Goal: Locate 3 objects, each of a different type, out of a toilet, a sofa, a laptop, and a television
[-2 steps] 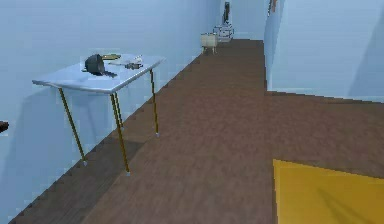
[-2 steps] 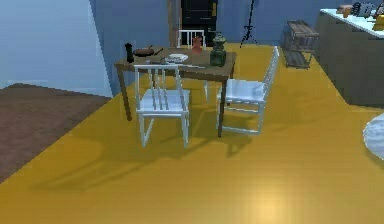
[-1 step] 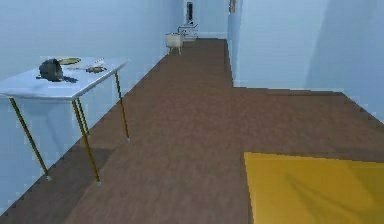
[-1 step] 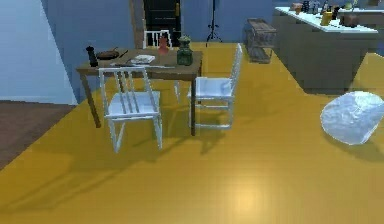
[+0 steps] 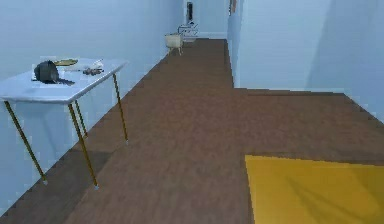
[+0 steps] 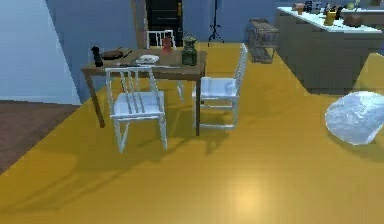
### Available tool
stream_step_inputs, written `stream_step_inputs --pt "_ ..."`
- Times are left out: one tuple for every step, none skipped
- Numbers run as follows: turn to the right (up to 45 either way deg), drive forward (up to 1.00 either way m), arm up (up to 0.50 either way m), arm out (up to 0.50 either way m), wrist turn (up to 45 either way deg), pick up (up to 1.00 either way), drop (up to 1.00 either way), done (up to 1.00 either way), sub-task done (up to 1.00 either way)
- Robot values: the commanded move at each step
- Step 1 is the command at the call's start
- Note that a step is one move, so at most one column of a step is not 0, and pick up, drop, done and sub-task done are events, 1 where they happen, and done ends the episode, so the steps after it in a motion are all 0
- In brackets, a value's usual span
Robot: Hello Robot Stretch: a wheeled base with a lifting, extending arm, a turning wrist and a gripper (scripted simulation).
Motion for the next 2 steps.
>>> stream_step_inputs --pt "-45.0 0.0 0.0 0.0 0.0 0.0 0.0 0.0 0.0" --pt "-45.0 0.0 0.0 0.0 0.0 0.0 0.0 0.0 0.0"
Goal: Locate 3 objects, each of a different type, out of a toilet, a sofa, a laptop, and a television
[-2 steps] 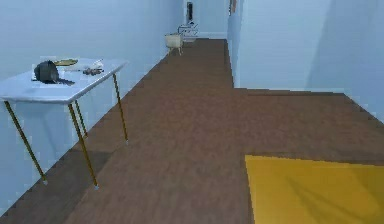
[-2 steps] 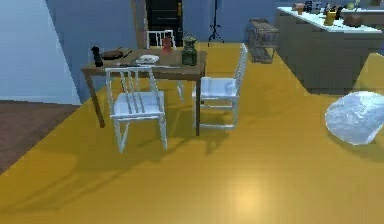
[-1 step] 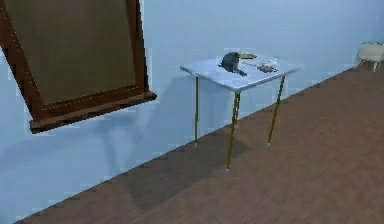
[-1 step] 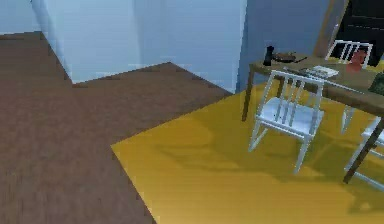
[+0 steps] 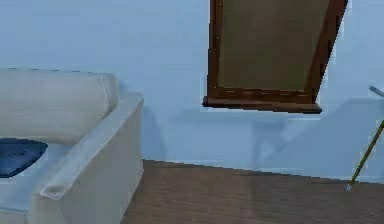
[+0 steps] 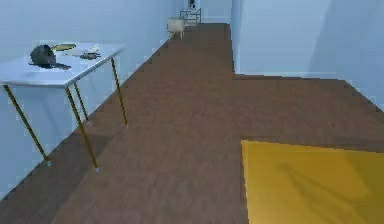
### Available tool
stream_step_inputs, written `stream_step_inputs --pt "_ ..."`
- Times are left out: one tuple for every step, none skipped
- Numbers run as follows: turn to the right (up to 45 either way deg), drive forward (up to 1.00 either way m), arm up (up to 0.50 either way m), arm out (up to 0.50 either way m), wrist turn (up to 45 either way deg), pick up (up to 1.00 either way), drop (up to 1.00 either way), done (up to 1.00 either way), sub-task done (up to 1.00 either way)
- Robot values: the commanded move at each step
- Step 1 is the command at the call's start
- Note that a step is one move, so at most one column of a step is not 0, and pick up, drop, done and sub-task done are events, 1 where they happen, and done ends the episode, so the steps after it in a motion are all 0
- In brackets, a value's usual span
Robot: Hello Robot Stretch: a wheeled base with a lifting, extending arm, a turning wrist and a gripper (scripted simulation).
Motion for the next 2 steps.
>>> stream_step_inputs --pt "-45.0 0.0 0.0 0.0 0.0 0.0 0.0 0.0 0.0" --pt "0.0 0.0 0.0 0.0 0.0 0.0 0.0 1.0 0.0"
